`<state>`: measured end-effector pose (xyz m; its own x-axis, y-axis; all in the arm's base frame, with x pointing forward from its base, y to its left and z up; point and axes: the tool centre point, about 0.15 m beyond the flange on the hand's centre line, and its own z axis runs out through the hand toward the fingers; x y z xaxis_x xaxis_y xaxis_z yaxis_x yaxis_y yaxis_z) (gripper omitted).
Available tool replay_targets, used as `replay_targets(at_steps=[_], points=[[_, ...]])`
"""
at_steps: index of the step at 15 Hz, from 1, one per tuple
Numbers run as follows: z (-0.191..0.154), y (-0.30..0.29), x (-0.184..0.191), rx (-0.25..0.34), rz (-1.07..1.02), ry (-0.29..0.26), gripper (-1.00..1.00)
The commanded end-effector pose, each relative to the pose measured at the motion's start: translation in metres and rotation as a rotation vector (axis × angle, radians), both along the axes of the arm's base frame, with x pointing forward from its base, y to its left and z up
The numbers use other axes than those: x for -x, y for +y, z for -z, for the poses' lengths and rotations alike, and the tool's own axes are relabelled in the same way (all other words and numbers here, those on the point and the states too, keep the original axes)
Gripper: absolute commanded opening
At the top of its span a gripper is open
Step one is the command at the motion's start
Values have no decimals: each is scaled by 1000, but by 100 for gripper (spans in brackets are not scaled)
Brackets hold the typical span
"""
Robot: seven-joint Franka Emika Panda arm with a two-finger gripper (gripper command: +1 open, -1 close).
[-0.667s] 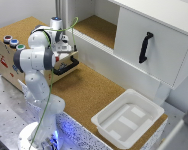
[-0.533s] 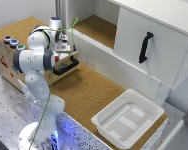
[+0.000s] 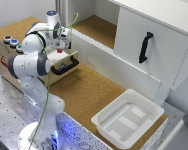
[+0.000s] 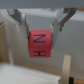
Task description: Place the pink block inside the left cabinet
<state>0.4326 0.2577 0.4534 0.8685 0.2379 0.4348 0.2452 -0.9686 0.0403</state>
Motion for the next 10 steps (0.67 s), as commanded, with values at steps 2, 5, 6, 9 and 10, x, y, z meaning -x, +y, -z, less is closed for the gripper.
replay_targets(at_steps=[2,5,6,9,10], points=[[-55,-4,-92,5,332,-161,-100],[-83,-4,-131,-9,352,-202,-100],[-88,-2,-147,3,351,-192,-100],[-82,-6,-196,73,382,-134,-100],[-78,-12,-207,59,371,-111,-100]])
